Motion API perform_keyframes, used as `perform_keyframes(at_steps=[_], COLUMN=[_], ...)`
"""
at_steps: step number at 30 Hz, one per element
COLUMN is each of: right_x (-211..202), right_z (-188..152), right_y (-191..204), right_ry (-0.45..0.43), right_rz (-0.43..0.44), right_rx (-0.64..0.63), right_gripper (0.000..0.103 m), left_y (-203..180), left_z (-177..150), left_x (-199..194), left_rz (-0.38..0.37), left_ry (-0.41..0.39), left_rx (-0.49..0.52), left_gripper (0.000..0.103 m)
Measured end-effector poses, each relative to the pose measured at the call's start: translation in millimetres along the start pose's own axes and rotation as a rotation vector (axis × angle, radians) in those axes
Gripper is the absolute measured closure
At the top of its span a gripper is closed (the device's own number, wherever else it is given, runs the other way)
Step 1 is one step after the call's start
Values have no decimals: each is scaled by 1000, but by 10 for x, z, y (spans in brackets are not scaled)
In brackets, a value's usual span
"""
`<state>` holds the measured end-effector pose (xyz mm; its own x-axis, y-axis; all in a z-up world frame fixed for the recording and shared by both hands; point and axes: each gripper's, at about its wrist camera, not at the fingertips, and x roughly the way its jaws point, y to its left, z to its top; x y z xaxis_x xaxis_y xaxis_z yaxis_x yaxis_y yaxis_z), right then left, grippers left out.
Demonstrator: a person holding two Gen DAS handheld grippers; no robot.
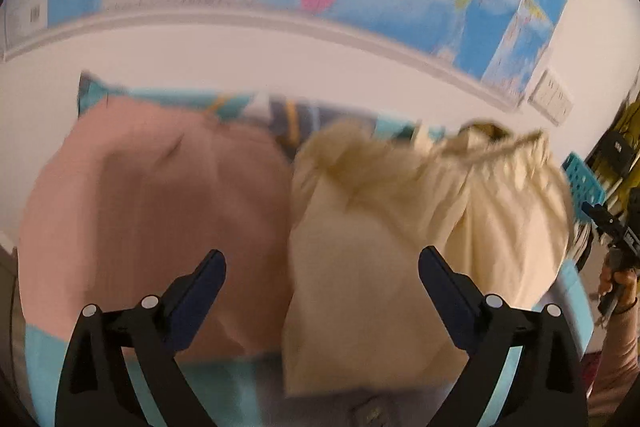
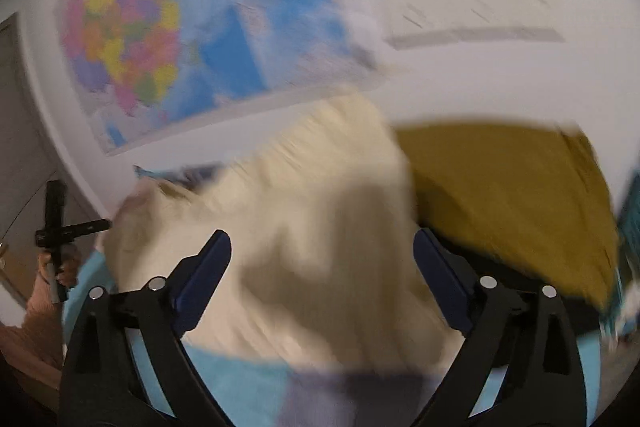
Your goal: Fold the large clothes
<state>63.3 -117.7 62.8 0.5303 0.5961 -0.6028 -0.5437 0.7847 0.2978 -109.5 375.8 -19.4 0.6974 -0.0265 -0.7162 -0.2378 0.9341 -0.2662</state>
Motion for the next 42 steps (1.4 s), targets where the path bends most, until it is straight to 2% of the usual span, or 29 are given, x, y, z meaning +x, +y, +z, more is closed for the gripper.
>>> perform_keyframes(at_steps=[4,6,7,8,9,10,11,12,13,15,17,19,22,24,25,26,27,28,30,32,34,35,36,39,42], right_x=[145,245,280,350,377,402,398,337,272,-100,-472,-931,-1375,-1337,-1174,-1048,-903,-773,-774,-938,-1113,-1138,-1142,-819,-274], right_z=[-406,-465,-468,-451,-437,-433,-426,-412,-402,-345,-324,-344,-495,-652,-778,-888,-999,-1097,-1080,-913,-726,-669,-586,-407,-371], right_y=[-380,-371,-341,-292,-265,-266,-285,-294,-270,-187,-116,-72,-100,-263,-390,-488,-563,-638,-648,-490,-316,-262,-122,105,336], right_ry=[82,85,83,92,96,103,122,125,117,74,35,4,2,50,114,173,235,280,248,175,80,57,36,57,151], right_rz=[9,18,20,31,40,57,113,161,182,287,343,385,344,301,264,224,149,89,60,-22,-84,-90,-83,-29,9], right_rx=[145,117,100,71,57,48,64,87,89,95,88,90,66,134,197,226,243,267,280,198,110,81,31,-64,-139], right_gripper=[10,11,17,28,36,61,86,88,91,93,94,95,95,94,93,88,83,73,61,38,22,22,22,23,23], left_y=[-13,-90,-125,-173,-204,-247,-299,-334,-358,-345,-332,-313,-287,-241,-172,-121,-72,-50,-51,-124,-294,-344,-465,-703,-1024], left_z=[-262,-334,-351,-359,-368,-376,-380,-388,-388,-371,-390,-460,-704,-908,-1020,-1094,-1179,-1202,-1166,-1111,-998,-957,-880,-720,-597], left_x=[274,342,360,385,395,407,409,397,363,196,-17,-285,-465,-373,-259,-183,-83,-59,-100,-251,-483,-556,-648,-651,-386], left_rz=[-49,-72,-87,-119,-144,-166,-149,-138,-139,-198,-238,-271,-306,-318,-322,-328,-332,-325,-284,-200,-80,-45,-19,-45,-68], left_ry=[94,79,78,81,87,97,99,102,103,102,91,73,100,135,175,197,207,200,175,136,59,32,-5,-25,13], left_rx=[11,34,40,33,26,18,12,11,2,-55,-83,-99,-145,-166,-196,-218,-237,-243,-238,-176,-66,-30,25,122,206], left_gripper=[9,7,7,13,33,45,59,72,76,84,87,88,88,86,86,84,77,71,52,48,37,26,22,22,22])
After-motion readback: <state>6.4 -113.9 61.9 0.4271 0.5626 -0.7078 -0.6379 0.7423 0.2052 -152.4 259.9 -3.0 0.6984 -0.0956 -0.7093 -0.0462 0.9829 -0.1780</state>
